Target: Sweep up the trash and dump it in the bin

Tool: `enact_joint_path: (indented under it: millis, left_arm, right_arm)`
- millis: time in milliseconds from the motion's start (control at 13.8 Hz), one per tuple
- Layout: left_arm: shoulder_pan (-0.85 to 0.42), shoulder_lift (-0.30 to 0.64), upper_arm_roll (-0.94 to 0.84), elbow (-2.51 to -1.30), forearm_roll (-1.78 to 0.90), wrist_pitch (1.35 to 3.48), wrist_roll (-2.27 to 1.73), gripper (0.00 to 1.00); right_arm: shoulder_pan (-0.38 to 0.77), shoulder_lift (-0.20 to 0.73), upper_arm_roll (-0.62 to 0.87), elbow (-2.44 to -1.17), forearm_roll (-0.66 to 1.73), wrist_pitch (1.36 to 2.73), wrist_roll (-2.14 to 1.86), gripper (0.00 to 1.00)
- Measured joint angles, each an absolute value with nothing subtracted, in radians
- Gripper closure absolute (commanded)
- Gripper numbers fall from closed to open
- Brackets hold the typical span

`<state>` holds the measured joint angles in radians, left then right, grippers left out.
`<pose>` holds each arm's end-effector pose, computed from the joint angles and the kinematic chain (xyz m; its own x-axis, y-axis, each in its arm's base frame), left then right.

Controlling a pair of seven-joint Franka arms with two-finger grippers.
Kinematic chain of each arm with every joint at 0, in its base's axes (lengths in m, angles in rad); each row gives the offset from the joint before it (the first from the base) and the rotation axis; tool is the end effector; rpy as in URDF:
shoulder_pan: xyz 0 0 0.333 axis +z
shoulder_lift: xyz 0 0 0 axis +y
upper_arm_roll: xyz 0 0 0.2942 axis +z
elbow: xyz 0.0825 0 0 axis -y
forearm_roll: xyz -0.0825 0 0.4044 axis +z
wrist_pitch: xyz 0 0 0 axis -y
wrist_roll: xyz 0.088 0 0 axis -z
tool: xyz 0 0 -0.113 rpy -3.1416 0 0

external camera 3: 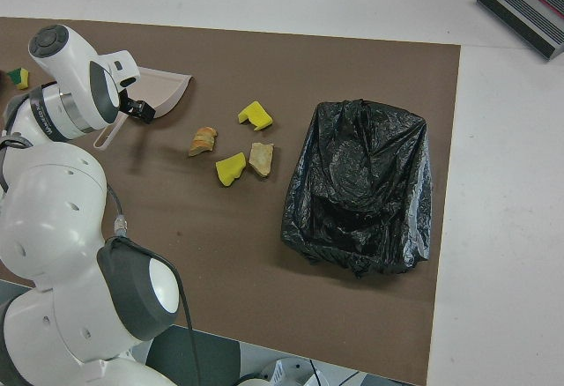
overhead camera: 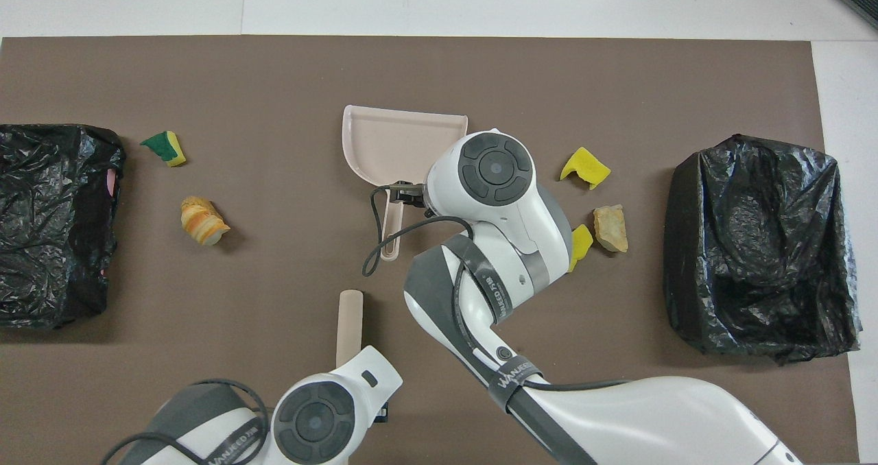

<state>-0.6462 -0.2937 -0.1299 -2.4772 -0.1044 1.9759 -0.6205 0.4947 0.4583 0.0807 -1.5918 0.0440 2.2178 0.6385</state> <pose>0.3069 -0.3086 0.3437 0.9767 -0.0847 -0.1974 -0.1026 -0.9913 -0.0823 0.5955 0.3804 0.3513 0.9905 -0.1046 0.0893 -0.0894 -0.9832 -0.1592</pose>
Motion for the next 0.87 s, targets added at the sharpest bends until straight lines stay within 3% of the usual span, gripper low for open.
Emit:
enact_joint_path:
  millis: [145, 363, 581, 872]
  left_arm:
    - [-0.562, -0.349, -0.124, -2.451, -0.104, 1.894, -0.526, 1.0]
    - [-0.403, -0.432, -0.12, -2.416, -0.103, 1.788, -0.391, 1.0]
    - [-0.226, -0.437, -0.118, -2.382, -0.091, 1.782, -0.274, 1.0]
    - [0.015, -0.397, -0.118, -2.363, -0.077, 1.886, -0.128, 1.0]
  right_arm:
    - [0.534, 0.49, 0.081, -1.577, 0.042, 2.218, 0.639, 0.03]
    - [0.579, 0.531, 0.081, -1.537, -0.024, 2.218, 0.646, 0.24]
    - [0.609, 0.564, 0.08, -1.515, -0.104, 2.218, 0.646, 0.46]
    - [0.632, 0.585, 0.08, -1.51, -0.165, 2.216, 0.646, 0.49]
